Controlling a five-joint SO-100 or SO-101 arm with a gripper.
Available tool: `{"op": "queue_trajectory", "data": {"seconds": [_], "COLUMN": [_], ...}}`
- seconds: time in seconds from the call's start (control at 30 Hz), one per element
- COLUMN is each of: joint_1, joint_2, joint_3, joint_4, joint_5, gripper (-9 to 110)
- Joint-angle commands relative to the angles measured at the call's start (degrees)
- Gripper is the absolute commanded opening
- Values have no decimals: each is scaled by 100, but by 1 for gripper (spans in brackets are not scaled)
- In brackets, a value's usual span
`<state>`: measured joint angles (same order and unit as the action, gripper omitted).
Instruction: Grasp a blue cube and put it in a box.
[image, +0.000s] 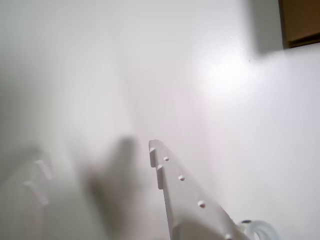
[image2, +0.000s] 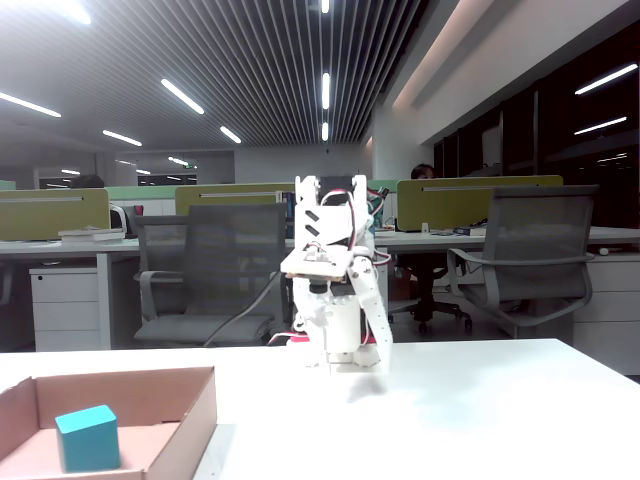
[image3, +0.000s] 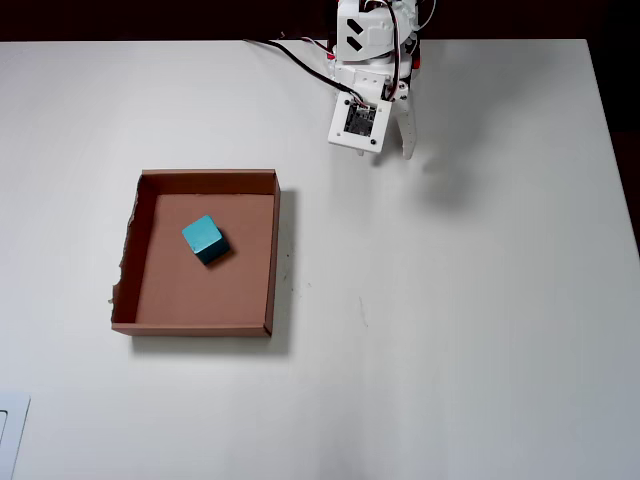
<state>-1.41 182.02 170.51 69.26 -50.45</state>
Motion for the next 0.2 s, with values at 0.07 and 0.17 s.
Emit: {"op": "queue_trajectory", "data": {"seconds": [0.07, 0.17], "joint_1": [-9, -9], "joint_2": [35, 35], "joint_3": [-26, -26], "joint_4": [62, 62], "joint_5": [9, 9], "gripper": [25, 25]}}
